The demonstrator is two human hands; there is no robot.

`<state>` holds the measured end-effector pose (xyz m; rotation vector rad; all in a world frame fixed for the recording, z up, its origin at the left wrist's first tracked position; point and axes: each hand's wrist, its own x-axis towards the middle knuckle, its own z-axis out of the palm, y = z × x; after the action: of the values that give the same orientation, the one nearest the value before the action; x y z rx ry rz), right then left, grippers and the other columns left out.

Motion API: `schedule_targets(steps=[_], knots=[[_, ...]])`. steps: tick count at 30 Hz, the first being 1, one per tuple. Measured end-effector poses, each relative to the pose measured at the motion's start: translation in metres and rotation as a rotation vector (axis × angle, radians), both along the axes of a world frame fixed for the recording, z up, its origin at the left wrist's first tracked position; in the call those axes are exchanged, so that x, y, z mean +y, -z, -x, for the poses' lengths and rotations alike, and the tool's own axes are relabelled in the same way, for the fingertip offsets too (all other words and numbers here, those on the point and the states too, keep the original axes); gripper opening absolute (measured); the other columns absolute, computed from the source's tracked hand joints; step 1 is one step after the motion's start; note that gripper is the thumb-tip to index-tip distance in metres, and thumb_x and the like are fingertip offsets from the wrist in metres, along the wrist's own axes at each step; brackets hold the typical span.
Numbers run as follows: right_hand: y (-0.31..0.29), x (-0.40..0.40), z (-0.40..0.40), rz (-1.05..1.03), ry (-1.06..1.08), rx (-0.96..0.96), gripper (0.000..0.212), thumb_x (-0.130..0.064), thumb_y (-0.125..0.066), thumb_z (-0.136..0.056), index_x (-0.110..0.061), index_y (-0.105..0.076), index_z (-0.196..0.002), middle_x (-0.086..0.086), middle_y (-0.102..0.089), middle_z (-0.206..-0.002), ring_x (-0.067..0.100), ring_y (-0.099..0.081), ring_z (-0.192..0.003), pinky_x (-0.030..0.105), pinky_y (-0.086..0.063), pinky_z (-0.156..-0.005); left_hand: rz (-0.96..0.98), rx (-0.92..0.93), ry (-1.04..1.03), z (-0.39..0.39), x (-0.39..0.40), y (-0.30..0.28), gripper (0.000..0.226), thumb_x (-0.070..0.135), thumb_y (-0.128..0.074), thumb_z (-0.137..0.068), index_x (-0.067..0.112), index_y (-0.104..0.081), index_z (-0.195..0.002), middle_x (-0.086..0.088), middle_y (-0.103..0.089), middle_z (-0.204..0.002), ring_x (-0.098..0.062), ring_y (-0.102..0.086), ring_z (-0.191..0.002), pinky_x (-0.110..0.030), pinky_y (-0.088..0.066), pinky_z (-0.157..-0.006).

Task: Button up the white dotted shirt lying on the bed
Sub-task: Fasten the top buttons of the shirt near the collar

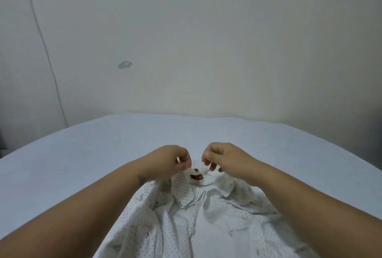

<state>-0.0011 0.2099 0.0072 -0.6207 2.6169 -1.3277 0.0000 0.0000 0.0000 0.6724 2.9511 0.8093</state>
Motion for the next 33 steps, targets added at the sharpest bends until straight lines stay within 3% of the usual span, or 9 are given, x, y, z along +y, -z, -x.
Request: schedule_targets(steps=[7,11,15,20,22,26,28,30,33], knots=[[0.035,-0.006,-0.003,-0.177,0.029,0.059,0.012,-0.026,-0.057,-0.094,-0.03,-0.063,-0.084,-0.014,-0.062,-0.08,0.003,-0.055,-0.069,0.019,-0.041,-0.062,0.552,0.396,0.113,-0.005,0.006,0.031,0.029,0.04,-0.05,-0.093,0.035,-0.057,-0.121,0.013,-0.059,-0.122,-0.014,-0.043,-0.119,-0.032,-0.035,-0.097],[0.047,-0.009,-0.005,-0.228,0.017,0.076,0.009,-0.017,-0.061,-0.091,-0.025,-0.065,-0.094,-0.013,-0.061,-0.085,0.007,-0.055,-0.076,0.022,-0.046,-0.07,0.682,0.493,0.12,-0.005,0.009,0.039,0.034,0.04,-0.052,-0.091,0.034,-0.056,-0.124,0.012,-0.059,-0.116,-0.016,-0.04,-0.118,-0.034,-0.025,-0.099],[0.051,-0.008,-0.006,-0.26,0.014,0.126,0.018,-0.016,-0.067,-0.088,-0.026,-0.064,-0.103,-0.015,-0.059,-0.097,0.008,-0.056,-0.089,0.013,-0.041,-0.07,0.596,0.506,0.062,-0.006,0.005,0.035,0.023,0.035,-0.047,-0.094,0.036,-0.061,-0.112,0.013,-0.06,-0.11,-0.017,-0.042,-0.115,-0.037,-0.021,-0.103],[0.054,-0.006,-0.004,-0.27,0.055,0.159,0.023,-0.018,-0.069,-0.085,-0.027,-0.062,-0.105,-0.017,-0.049,-0.101,0.008,-0.049,-0.095,0.012,-0.033,-0.063,0.241,0.356,-0.082,-0.004,0.001,0.012,0.021,0.027,-0.043,-0.098,0.032,-0.058,-0.112,0.012,-0.057,-0.117,-0.017,-0.039,-0.115,-0.038,-0.025,-0.103],[0.056,-0.006,-0.003,-0.236,0.082,0.162,0.009,-0.025,-0.068,-0.088,-0.026,-0.06,-0.092,-0.011,-0.054,-0.102,0.007,-0.05,-0.087,0.014,-0.033,-0.061,0.107,0.284,-0.124,-0.004,0.0,0.003,0.018,0.025,-0.044,-0.099,0.03,-0.057,-0.111,0.01,-0.057,-0.115,-0.017,-0.039,-0.114,-0.039,-0.029,-0.101],[0.055,-0.009,-0.002,-0.095,0.159,0.164,0.022,-0.031,-0.062,-0.092,-0.012,-0.063,-0.082,0.008,-0.071,-0.094,0.017,-0.057,-0.057,0.027,-0.039,-0.057,0.019,0.176,-0.171,-0.006,0.0,-0.004,0.015,0.024,-0.045,-0.099,0.028,-0.055,-0.109,0.008,-0.056,-0.11,-0.019,-0.039,-0.113,-0.039,-0.033,-0.098],[0.054,-0.01,-0.001,-0.008,0.177,0.131,0.018,-0.029,-0.062,-0.093,-0.027,-0.066,-0.075,-0.002,-0.071,-0.078,0.015,-0.068,-0.062,0.025,-0.042,-0.056,0.04,0.167,-0.207,-0.006,0.002,-0.004,0.018,0.023,-0.043,-0.1,0.025,-0.056,-0.113,0.004,-0.057,-0.118,-0.02,-0.04,-0.116,-0.04,-0.033,-0.101],[0.054,-0.01,-0.002,0.026,0.169,0.113,0.032,-0.029,-0.063,-0.093,-0.041,-0.063,-0.063,-0.018,-0.062,-0.058,-0.002,-0.061,-0.05,0.019,-0.037,-0.051,0.031,0.169,-0.222,-0.007,0.005,-0.005,0.023,0.021,-0.042,-0.1,0.024,-0.056,-0.118,0.003,-0.056,-0.126,-0.02,-0.041,-0.119,-0.042,-0.034,-0.103],[0.054,-0.011,-0.001,0.072,0.167,0.077,0.021,-0.028,-0.064,-0.091,-0.034,-0.067,-0.072,-0.013,-0.066,-0.066,-0.002,-0.062,-0.053,0.022,-0.044,-0.057,-0.075,0.133,-0.147,-0.011,0.011,-0.006,0.034,0.019,-0.039,-0.099,0.027,-0.056,-0.127,0.004,-0.055,-0.13,-0.016,-0.044,-0.123,-0.044,-0.033,-0.107]])
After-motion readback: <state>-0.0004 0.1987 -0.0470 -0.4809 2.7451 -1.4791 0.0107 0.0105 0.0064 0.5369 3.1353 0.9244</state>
